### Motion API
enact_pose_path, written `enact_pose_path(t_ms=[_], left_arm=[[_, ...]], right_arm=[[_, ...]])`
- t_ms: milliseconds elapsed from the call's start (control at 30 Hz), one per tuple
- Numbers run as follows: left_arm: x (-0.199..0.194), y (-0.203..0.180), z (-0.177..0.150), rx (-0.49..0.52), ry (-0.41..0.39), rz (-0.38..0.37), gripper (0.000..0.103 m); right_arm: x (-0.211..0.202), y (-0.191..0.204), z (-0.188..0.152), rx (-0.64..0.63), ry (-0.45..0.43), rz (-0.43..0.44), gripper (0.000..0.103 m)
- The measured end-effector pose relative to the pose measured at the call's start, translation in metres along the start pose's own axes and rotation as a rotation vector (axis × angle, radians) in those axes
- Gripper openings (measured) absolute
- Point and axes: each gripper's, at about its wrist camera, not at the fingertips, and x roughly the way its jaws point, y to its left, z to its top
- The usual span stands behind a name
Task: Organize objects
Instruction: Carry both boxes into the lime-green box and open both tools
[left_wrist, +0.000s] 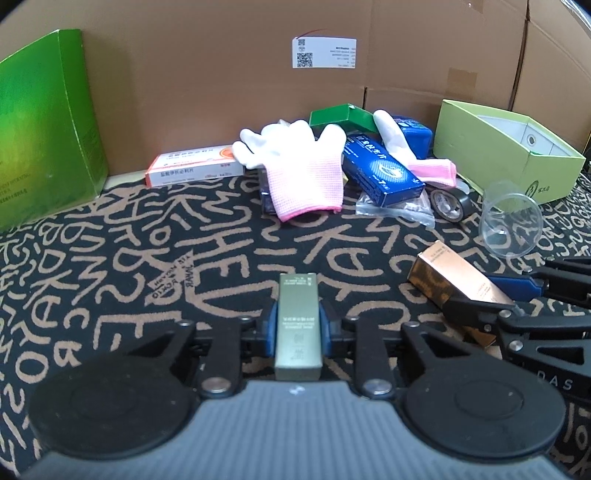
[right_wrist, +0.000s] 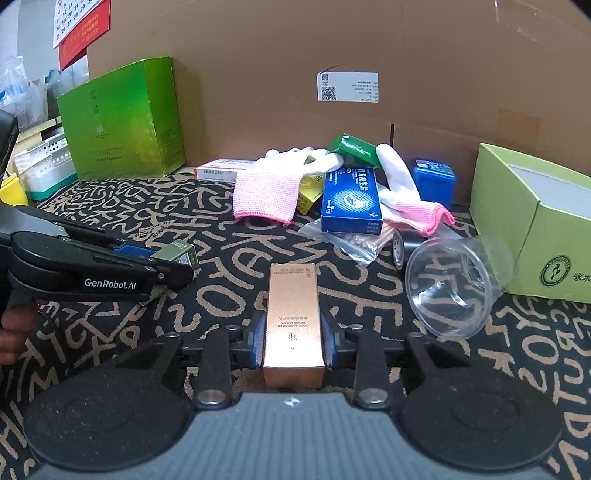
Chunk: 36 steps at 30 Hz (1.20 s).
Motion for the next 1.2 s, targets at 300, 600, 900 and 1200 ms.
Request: enact_pose_path(t_ms=[300,600,900,1200], left_arm=[[-0.027,-0.034,0.035,0.031,-0.096,-0.123,0.022],[-0.033,-0.121,0.096,0.131,-0.202,-0.252,0.022],[0.016,-0.208,0.16,0.137,-0.137,-0.288,0.022],[0.102,-0.26,0.2,0.102,-0.051,-0.223,0.022]], right_arm=[[-0.052,-0.034,0.027,0.051,-0.163,-0.032,0.034],[-0.087,-0.104,0.046,0.039,-0.248,-0.219,0.034],[-0.073,-0.209,0.064,0.078,-0.198,-0.435,0.034],[-0.033,-0.298,0.082,0.133,-0.129,-0.518,0.034]])
